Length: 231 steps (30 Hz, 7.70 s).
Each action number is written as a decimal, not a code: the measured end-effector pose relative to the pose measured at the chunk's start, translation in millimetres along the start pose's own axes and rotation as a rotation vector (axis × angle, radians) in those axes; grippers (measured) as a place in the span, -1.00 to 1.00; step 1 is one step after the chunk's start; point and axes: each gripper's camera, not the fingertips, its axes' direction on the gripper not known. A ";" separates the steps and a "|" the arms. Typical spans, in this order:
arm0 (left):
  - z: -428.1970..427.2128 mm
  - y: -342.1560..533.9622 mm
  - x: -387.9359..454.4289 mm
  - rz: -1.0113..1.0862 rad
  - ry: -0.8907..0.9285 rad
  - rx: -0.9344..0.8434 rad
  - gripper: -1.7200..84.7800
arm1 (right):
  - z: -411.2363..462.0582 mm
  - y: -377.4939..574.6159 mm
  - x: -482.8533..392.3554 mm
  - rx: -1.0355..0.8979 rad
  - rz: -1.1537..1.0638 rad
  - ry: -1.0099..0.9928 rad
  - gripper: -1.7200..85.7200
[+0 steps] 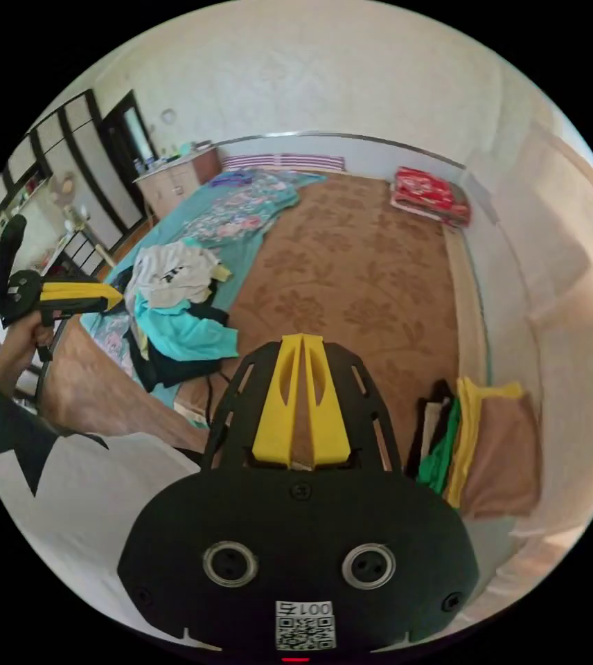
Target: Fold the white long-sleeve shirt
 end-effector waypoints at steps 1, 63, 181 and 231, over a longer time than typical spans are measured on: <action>-11.2 21.9 -15.1 -0.072 -0.007 0.002 -0.98 | 2.2 -21.6 -11.1 -0.012 -0.047 -0.030 -0.95; -315.9 309.8 -530.2 0.094 0.486 0.387 -0.73 | -331.0 -430.7 -225.9 0.447 -0.266 -0.855 -0.94; 304.6 -336.0 -69.7 0.147 0.117 -0.494 -0.83 | 130.1 -53.3 375.9 -0.563 -0.294 -0.152 -0.75; 57.8 -586.9 -552.6 -0.129 0.423 0.344 -0.87 | 65.0 -376.5 513.2 0.141 -0.147 0.239 -0.96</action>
